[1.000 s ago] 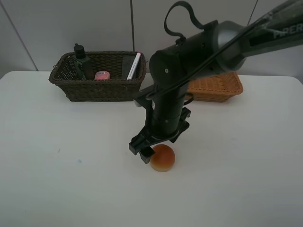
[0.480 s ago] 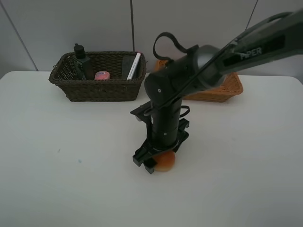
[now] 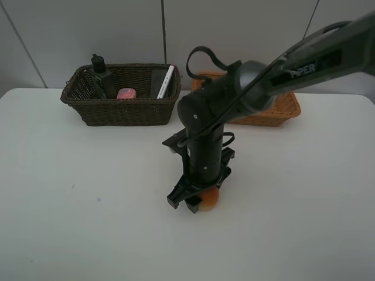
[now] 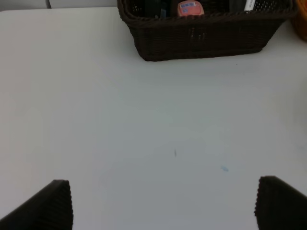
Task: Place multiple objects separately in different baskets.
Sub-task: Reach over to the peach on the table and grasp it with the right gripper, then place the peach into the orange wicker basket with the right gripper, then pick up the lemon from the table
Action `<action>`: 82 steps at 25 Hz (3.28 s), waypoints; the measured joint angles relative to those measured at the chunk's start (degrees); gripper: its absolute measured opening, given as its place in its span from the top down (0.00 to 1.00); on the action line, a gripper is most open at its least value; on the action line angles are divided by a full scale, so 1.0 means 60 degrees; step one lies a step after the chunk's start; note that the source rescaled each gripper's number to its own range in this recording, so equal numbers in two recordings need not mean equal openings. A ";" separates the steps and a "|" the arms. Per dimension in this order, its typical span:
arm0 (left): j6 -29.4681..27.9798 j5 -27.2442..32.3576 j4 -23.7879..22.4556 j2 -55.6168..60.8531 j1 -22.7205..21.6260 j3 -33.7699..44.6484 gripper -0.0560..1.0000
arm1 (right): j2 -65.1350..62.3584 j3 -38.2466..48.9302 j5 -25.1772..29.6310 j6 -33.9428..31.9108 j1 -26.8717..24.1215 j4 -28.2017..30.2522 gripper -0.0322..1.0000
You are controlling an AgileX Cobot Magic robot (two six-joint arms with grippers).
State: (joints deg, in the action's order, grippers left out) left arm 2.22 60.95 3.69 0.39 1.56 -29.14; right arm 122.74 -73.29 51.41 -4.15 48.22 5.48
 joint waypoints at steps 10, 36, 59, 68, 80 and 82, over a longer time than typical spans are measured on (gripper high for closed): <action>0.0000 0.0000 0.0000 0.0000 0.0000 0.0000 0.00 | -0.0572 0.0029 0.1223 0.0206 0.0000 -0.0095 0.97; 0.0000 0.0000 0.0000 0.0000 0.0000 0.0000 0.00 | 0.0147 -0.4257 -0.1107 0.0351 -0.6865 -0.0435 0.11; 0.0000 0.0000 0.0000 0.0000 0.0000 0.0000 0.00 | -0.0318 -0.4096 0.3040 -0.4372 -0.4678 -0.2570 0.00; 0.0000 0.0000 0.0000 0.0000 0.0000 0.0000 0.00 | 0.0077 -0.4096 0.3021 -0.5317 -0.3427 -0.2287 0.00; 0.0000 0.0000 0.0000 0.0000 0.0000 0.0000 0.00 | 0.0351 -0.4096 0.2123 -0.5691 -0.3079 -0.2044 0.00; 0.0000 0.0000 0.0000 0.0000 0.0000 0.0000 0.00 | 0.0478 -0.4096 0.2100 -0.5777 -0.3079 -0.2023 0.00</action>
State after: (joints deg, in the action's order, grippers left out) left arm 2.22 60.95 3.69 0.39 1.56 -29.14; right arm 125.60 -97.87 64.02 -38.81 29.75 -6.66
